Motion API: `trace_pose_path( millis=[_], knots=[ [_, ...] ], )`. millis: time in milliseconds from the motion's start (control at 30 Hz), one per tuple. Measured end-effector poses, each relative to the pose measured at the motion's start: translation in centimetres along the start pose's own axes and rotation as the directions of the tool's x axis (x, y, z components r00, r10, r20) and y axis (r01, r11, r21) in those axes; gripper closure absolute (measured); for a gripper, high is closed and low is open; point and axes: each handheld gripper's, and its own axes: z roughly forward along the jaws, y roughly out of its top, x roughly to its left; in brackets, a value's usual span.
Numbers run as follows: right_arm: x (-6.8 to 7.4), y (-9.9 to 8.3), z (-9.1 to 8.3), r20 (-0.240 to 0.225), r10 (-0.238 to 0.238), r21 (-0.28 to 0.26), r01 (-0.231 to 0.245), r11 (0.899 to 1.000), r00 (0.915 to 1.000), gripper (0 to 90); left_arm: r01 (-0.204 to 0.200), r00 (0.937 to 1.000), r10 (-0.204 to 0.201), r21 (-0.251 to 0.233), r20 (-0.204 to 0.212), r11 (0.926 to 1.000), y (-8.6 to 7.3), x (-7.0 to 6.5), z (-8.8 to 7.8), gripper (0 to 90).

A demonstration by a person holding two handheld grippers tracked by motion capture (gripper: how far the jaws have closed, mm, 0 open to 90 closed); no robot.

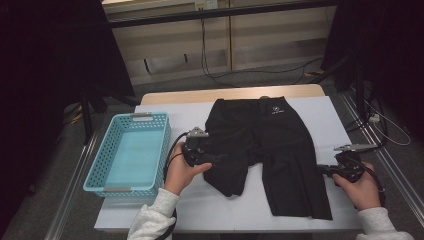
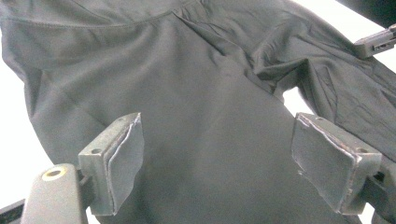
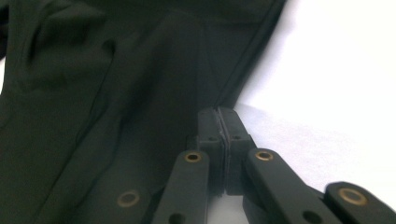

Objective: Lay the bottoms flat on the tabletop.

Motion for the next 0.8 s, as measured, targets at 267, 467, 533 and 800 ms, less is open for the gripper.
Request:
trace_pose_path(
  millis=[267, 467, 533, 800],
  knots=[
    [-1.7, -0.1, -0.8, 0.036, 0.0, -0.001, 0.0, 1.0, 0.9994, 89.8, 0.002, 1.0, -0.002, -0.003, -0.001, 1.0, 0.1, 0.0, -0.1, 17.8],
    [-1.7, 0.0, -0.8, 0.079, -0.024, -0.017, 0.025, 1.0, 0.9966, 79.7, -0.002, 1.0, 0.002, -0.002, 0.007, 1.0, 0.1, -0.2, 0.0, 17.8],
    [-1.0, 0.2, -0.8, 0.084, -0.044, -0.029, 0.046, 0.999, 0.9955, 75.1, -0.003, 1.0, 0.003, -0.002, 0.006, 1.0, 0.1, -0.2, -0.1, 17.8],
    [4.1, 1.6, 0.6, -0.008, -0.17, -0.057, 0.169, 0.984, 0.9854, 65.0, 0.001, 1.0, -0.001, -0.011, 0.008, 0.9999, 0.2, -0.1, -0.3, 17.8]
  ],
)
